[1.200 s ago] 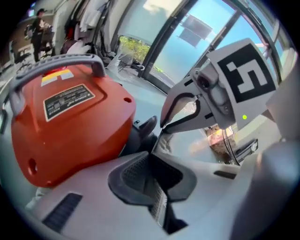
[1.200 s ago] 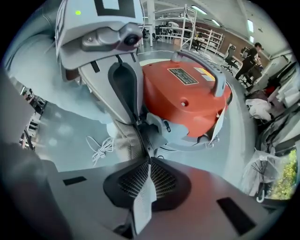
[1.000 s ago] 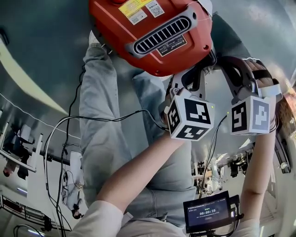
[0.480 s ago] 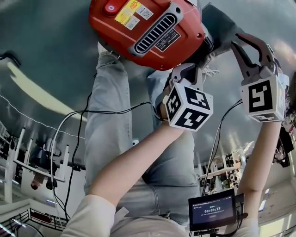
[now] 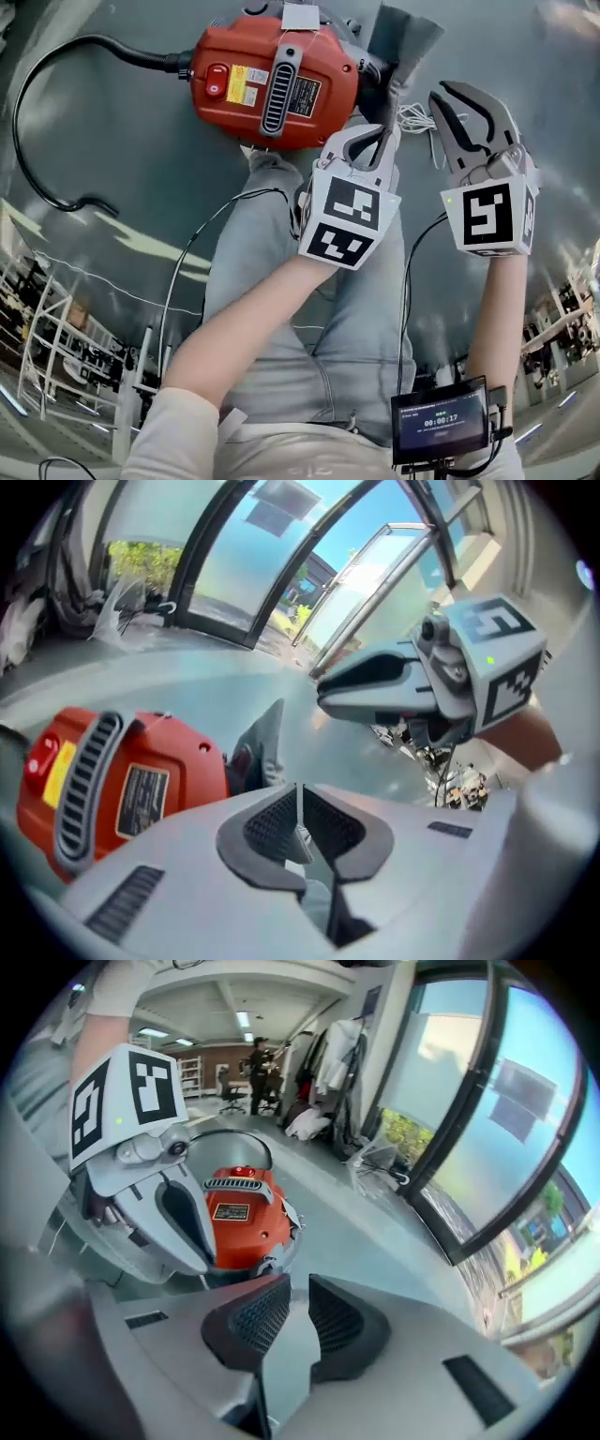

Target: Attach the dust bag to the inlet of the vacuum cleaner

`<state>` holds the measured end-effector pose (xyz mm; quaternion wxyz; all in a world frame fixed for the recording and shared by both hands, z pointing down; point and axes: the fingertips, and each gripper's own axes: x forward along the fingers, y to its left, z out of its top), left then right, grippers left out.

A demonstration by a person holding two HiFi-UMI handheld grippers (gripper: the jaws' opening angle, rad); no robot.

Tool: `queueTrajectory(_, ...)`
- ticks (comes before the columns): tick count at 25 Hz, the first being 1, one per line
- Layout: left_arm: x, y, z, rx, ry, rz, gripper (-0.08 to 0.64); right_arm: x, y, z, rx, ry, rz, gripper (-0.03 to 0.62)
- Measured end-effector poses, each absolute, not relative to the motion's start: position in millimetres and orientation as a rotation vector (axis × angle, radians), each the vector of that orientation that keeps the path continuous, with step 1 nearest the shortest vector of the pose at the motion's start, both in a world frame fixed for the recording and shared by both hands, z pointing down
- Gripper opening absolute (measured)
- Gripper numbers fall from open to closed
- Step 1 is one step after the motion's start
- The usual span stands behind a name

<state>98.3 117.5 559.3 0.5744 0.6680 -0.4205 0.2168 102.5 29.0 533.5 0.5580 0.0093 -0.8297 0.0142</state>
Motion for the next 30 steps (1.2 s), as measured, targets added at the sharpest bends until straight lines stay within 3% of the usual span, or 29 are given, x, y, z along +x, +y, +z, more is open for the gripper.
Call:
queueTrajectory(3,65,113,563,1.602,-1.025,0.494,0.028,90,52,537,0.084,-2.005,0.134,0.063)
queueTrajectory(10,84,88,513,1.855,-0.953,0.568,0.028,143,68,478,0.476,-2.129,0.364,0.061)
queueTrajectory(20,80,11,223,2.309,-1.023,0.566,0.028,137,5,195,0.792,-2.421,0.201,0.06)
queueTrajectory(30,65,-70,-58,2.531,-1.312,0.285,0.028,116,-54,-81,0.899,-2.662,-0.081,0.06)
